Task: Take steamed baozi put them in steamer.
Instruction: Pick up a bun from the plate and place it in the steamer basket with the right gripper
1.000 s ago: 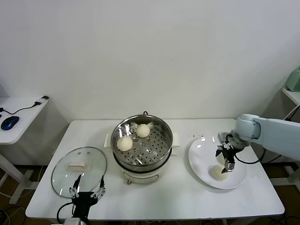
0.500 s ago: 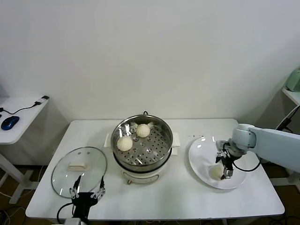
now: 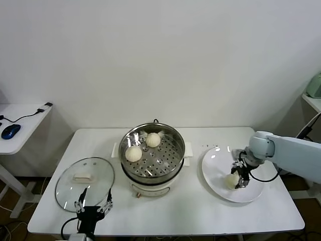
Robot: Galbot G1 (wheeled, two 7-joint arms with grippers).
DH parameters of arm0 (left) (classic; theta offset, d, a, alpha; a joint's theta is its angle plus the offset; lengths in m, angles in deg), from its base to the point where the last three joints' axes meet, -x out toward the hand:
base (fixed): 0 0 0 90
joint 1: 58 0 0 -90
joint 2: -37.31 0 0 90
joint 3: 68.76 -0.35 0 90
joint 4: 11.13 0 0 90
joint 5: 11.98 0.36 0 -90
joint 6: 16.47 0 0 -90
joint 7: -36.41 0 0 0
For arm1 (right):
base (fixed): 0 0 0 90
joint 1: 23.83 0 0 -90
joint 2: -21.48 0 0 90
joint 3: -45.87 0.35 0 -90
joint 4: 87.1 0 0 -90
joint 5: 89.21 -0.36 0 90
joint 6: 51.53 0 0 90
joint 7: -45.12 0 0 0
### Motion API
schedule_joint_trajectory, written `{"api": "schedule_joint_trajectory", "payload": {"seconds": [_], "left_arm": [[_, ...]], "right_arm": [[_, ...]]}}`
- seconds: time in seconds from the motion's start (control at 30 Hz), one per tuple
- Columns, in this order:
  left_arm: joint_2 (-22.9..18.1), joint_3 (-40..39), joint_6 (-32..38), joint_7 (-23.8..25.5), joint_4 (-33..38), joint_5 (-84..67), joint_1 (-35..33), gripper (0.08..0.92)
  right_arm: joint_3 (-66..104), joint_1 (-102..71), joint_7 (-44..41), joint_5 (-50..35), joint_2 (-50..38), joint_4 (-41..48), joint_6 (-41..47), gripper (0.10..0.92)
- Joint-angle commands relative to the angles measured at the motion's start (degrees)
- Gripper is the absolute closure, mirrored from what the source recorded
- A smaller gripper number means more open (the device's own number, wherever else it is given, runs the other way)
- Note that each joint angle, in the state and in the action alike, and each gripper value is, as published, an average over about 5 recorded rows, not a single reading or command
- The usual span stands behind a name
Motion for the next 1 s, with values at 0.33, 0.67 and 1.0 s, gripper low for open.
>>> {"api": "schedule_joint_trajectory", "payload": {"seconds": [0.33, 0.67, 1.0], "left_arm": [[0.5, -0.5, -0.1, 0.1, 0.2, 0.7, -0.3, 0.177], [0.5, -0.3, -0.3, 0.1, 0.7, 0.7, -0.1, 0.177], [0.1, -0.4, -0.1, 0.0, 0.7, 0.8, -0.3, 0.177]], "right_arm": [[-9.6, 44.4, -12.4, -12.9, 21.2, -2.6, -23.4, 0.347], [-1.1, 30.6, -6.3, 1.3, 33.8, -17.7, -34.4, 0.347], [-2.3, 16.6, -0.3, 18.7, 39.6, -7.1, -39.2, 0.347]]}}
